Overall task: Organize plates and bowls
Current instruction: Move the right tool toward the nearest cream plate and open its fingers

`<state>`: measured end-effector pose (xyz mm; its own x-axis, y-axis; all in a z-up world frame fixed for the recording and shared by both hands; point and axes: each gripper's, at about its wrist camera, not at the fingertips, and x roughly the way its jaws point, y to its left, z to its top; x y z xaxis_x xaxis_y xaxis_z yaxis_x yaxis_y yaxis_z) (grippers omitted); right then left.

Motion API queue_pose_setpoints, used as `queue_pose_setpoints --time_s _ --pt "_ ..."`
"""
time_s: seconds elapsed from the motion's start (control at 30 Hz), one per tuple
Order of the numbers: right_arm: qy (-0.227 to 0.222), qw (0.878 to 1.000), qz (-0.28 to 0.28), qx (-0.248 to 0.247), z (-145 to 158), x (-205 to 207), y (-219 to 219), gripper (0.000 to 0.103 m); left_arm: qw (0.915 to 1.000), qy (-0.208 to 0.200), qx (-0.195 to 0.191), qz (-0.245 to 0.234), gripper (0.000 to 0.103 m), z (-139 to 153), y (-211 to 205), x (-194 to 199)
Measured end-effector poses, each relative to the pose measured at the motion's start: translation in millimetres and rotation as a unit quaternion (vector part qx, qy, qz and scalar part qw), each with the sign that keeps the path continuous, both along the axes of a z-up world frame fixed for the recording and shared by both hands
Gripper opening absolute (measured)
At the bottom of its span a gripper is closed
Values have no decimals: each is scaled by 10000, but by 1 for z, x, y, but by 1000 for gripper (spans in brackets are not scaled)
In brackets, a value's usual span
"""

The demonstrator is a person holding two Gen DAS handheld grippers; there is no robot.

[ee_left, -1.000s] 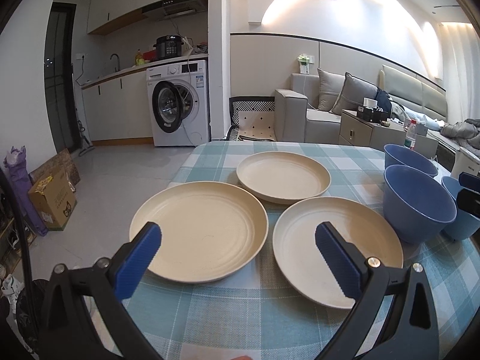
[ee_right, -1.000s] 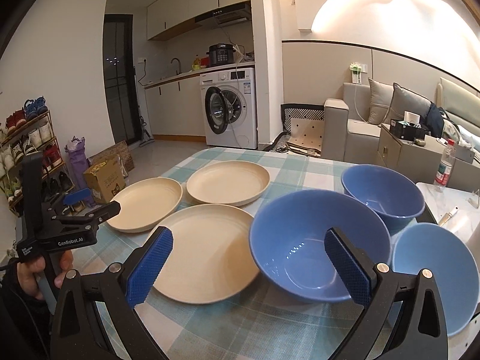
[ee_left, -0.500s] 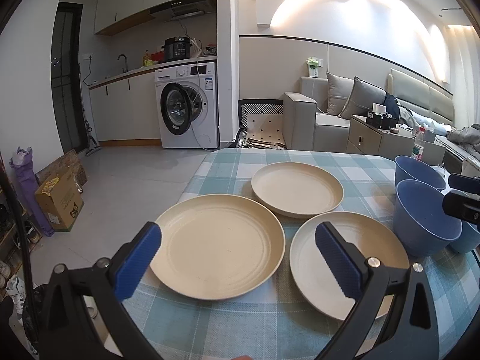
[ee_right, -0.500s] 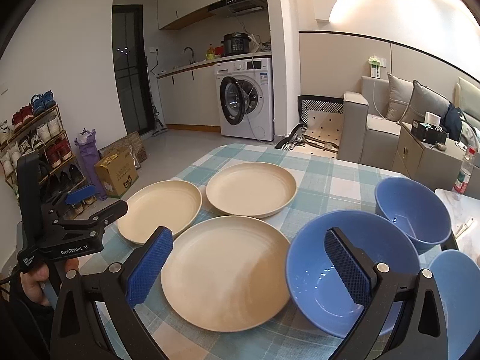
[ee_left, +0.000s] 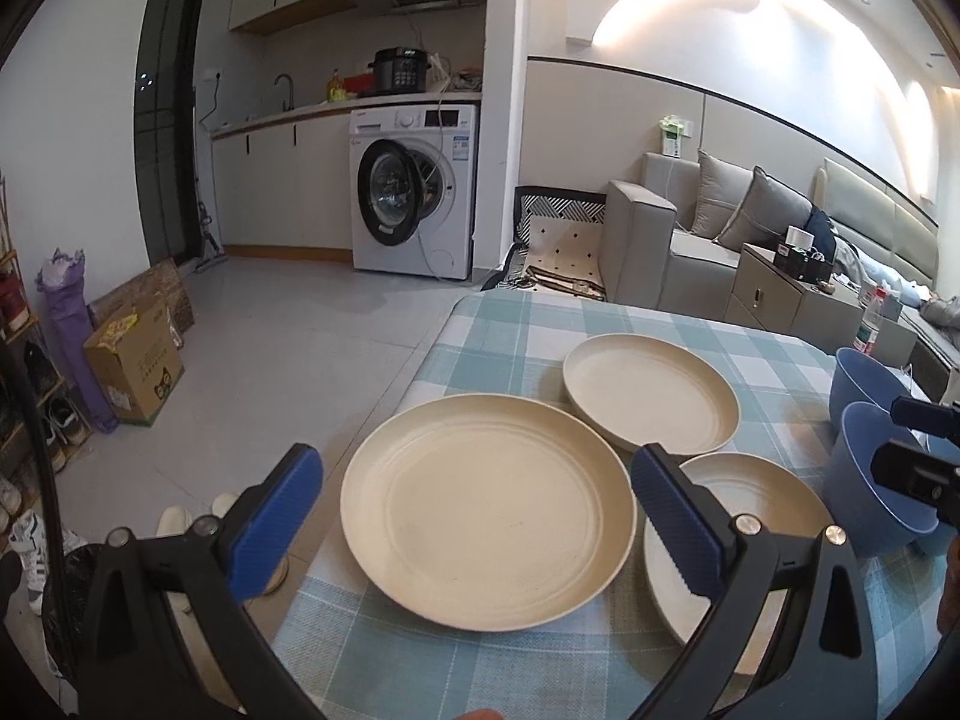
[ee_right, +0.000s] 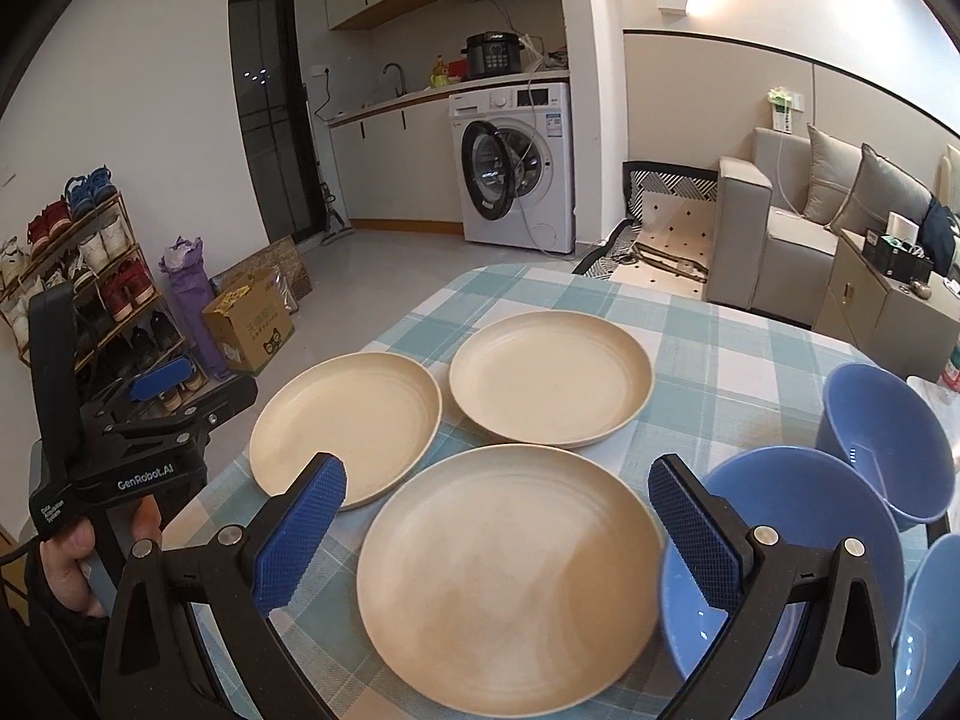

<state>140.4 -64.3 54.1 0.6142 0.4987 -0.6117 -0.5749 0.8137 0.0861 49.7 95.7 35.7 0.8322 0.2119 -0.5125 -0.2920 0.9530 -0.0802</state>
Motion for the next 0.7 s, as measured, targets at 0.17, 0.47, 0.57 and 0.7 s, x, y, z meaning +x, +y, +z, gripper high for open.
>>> queue_pose_setpoints --time_s 0.17,0.47,0.57,0.7 --pt "239 9994 224 -88 -10 10 22 103 9998 141 34 166 103 -7 12 12" --pt "612 9972 406 -151 -29 31 50 103 9980 512 -171 329 103 -26 33 30" --pt "689 9964 455 -171 -34 39 60 103 9970 642 -266 351 103 -35 42 34" --pt "797 9951 542 -203 -43 48 73 103 9966 709 -253 327 102 -41 46 35"
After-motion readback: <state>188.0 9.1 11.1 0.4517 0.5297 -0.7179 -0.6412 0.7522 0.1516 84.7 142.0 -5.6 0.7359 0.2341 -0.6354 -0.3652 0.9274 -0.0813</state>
